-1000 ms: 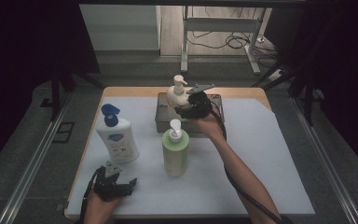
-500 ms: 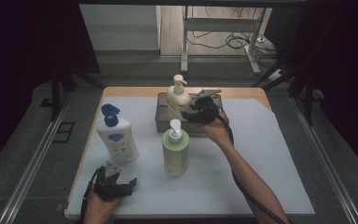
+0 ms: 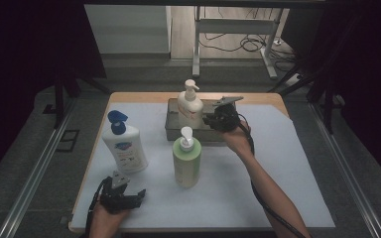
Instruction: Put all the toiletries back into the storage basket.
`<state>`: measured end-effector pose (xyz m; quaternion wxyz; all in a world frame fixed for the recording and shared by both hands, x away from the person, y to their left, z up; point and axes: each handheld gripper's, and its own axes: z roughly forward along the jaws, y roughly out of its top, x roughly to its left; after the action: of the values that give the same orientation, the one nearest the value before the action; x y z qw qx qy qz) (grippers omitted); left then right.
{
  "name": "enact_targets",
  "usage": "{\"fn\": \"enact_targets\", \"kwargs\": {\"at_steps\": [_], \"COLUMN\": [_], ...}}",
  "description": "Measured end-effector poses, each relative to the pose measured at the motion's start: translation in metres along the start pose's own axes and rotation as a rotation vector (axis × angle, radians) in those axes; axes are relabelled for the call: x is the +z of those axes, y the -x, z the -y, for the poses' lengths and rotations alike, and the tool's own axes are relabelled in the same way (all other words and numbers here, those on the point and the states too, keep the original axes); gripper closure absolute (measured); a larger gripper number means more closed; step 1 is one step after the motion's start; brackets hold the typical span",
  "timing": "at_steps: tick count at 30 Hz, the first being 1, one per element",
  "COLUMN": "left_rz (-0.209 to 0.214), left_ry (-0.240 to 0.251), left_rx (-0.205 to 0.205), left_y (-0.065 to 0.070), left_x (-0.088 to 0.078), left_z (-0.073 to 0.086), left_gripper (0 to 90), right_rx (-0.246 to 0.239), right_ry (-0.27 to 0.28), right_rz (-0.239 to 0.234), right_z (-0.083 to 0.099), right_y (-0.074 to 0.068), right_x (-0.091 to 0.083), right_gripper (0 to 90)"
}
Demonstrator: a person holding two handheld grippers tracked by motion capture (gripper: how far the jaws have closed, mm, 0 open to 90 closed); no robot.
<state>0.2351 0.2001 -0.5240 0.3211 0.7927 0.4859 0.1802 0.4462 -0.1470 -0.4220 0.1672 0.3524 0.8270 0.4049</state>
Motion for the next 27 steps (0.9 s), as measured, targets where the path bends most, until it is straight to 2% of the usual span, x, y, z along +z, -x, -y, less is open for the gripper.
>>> {"fn": "enact_targets", "kwargs": {"at_steps": [2, 4, 8, 18, 27], "left_rz": [0.001, 0.000, 0.000, -0.001, -0.001], "left_ry": [0.002, 0.000, 0.000, 0.000, 0.000], "left_rx": [-0.002, 0.000, 0.000, 0.000, -0.001], "left_y": [0.000, 0.000, 0.000, 0.000, 0.000], "left_x": [0.000, 0.000, 0.000, 0.000, 0.000], "left_z": [0.000, 0.000, 0.000, 0.000, 0.000], "left_gripper": [13.4, 13.4, 13.4, 13.4, 13.4], "right_rx": [0.003, 0.023, 0.023, 0.057, 0.072], "right_ry": [-0.001, 0.001, -0.008, -0.046, -0.070], "right_rz": [0.002, 0.003, 0.018, 0.045, 0.038], "right_z": [0.000, 0.002, 0.004, 0.004, 0.004], "right_y": [0.002, 0.006, 0.008, 0.011, 0.014], "right_x": [0.001, 0.004, 0.009, 0.031, 0.046], "right_gripper": [77.3, 84.8, 89.7, 89.9, 89.8]}}
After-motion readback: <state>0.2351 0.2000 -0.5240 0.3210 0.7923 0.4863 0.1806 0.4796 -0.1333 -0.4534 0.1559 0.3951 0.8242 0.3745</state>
